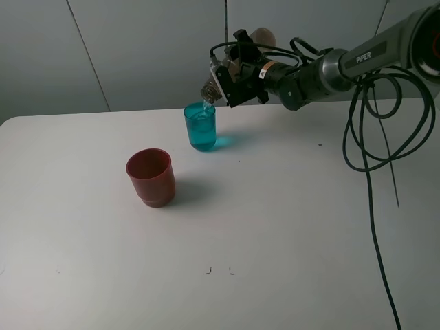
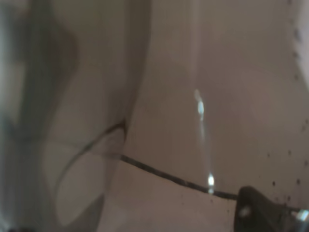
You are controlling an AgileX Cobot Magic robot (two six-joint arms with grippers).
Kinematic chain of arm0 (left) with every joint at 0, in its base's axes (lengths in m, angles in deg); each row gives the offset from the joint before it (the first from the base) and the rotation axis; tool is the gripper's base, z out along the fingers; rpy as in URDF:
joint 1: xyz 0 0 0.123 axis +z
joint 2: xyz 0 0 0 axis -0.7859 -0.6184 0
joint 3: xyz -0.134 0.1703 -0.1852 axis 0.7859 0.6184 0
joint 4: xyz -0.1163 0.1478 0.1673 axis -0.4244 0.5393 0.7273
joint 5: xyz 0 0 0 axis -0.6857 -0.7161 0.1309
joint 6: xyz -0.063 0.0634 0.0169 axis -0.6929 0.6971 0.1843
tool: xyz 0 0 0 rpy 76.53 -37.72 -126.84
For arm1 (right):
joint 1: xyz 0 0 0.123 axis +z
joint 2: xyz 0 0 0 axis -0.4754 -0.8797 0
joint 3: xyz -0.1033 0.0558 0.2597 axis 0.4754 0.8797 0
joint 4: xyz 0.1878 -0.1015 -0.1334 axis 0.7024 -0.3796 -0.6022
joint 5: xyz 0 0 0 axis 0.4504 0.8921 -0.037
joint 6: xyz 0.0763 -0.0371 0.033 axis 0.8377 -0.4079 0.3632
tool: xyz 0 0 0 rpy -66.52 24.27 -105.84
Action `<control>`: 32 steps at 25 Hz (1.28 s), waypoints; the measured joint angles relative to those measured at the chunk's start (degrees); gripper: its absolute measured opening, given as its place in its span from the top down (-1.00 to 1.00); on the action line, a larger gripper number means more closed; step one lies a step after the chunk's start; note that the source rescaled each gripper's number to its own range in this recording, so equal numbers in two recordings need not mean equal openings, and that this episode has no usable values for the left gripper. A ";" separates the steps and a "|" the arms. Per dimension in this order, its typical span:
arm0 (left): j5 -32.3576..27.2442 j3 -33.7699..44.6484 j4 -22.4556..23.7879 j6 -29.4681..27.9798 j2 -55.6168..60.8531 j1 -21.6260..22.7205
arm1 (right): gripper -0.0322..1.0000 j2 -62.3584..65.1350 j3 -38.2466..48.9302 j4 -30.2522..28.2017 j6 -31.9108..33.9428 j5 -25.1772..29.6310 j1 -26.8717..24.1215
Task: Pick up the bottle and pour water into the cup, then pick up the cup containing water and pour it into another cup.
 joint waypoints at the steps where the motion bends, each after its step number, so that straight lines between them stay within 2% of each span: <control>1: 0.00 0.00 0.00 0.00 0.00 0.00 | 0.91 0.00 0.00 0.00 0.00 0.00 0.00; 13: 0.00 0.00 0.00 0.00 0.00 0.00 | 0.91 0.00 0.00 -1.29 8.40 0.78 0.24; 17: 0.00 0.00 0.00 0.00 0.00 0.00 | 0.91 0.00 0.00 -2.33 13.99 2.80 0.82; 20: 0.00 0.00 0.00 0.00 0.00 0.00 | 0.91 0.00 0.00 -3.26 22.35 3.81 0.80; 24: 0.00 0.00 0.00 0.00 0.00 0.00 | 0.91 1.25 0.00 -4.15 35.78 8.04 0.80; 26: 0.00 0.00 0.00 0.00 0.00 0.00 | 0.91 2.53 0.00 -4.51 43.73 10.41 0.80; 32: 0.00 0.00 0.00 0.00 0.00 0.00 | 0.91 5.18 0.92 -8.98 73.55 15.86 0.07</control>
